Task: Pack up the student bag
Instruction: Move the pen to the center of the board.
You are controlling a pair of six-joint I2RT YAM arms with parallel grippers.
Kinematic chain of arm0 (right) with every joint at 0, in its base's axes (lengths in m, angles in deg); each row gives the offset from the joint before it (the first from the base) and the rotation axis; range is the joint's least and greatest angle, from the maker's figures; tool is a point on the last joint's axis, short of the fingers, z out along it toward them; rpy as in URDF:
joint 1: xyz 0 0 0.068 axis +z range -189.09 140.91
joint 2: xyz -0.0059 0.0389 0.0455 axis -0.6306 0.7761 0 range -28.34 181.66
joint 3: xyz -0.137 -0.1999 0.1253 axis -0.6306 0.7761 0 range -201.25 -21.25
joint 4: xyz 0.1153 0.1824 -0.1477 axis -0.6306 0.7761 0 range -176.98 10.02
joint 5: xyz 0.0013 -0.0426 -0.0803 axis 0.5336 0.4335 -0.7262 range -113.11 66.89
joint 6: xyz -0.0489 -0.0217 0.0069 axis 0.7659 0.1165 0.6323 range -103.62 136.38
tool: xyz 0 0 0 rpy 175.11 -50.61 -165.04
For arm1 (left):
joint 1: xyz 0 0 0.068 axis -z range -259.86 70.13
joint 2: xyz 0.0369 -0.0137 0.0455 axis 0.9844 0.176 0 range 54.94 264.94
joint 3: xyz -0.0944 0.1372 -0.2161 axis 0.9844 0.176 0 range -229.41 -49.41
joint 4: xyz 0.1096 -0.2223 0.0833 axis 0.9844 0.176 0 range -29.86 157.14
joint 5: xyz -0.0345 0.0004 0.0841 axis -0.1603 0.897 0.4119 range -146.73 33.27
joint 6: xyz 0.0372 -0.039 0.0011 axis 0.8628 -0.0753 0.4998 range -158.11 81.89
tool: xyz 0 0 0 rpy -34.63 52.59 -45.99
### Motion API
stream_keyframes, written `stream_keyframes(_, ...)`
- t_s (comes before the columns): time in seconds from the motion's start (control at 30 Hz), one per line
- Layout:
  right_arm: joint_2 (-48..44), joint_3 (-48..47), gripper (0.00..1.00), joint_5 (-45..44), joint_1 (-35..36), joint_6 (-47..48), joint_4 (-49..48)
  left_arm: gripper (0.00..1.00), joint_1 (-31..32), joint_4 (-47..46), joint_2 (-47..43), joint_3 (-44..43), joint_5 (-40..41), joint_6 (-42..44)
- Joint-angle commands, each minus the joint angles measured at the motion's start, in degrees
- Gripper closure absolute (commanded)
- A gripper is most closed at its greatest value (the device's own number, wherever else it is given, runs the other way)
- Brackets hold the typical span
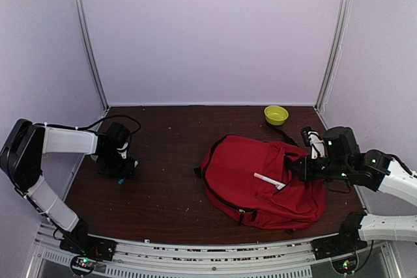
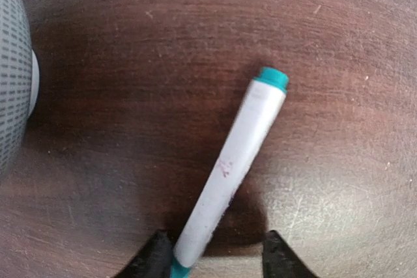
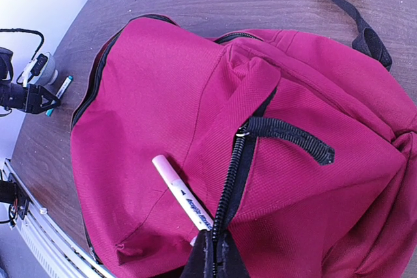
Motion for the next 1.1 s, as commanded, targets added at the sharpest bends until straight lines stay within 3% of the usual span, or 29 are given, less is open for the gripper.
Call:
stream_keyframes(0.0,0.21,-1.26,1.0,0.03,0.47,0.01,-0.51,0.55,-0.47,-1.75,0.45,-0.22,-1.91,0.84)
stream_keyframes(0.27,0.41,-1.11,1.0,0.1,0.42,0.01,-0.91,0.78,0.3,-3.29,-0.47,2.36,-6.07,0.86)
stream_keyframes(0.73,1.28,-1.71,1.0,0.61,0.5,-0.38,-1.39,0.87,14.13,-4.53,-1.03,2.66,-8.87,-3.41)
stream_keyframes(0.87,1.33,-1.71,1.0,0.72,0.51,-0.33,-1.39,0.81,14.7,-3.52,-1.05,2.19,-7.01,-3.15)
stream_keyframes(1.07,1.06,-1.69,1.0,0.54,0.51,-0.45,-1.2,0.54,18.04,1.34,-0.16,-0.85,-1.39,-2.2)
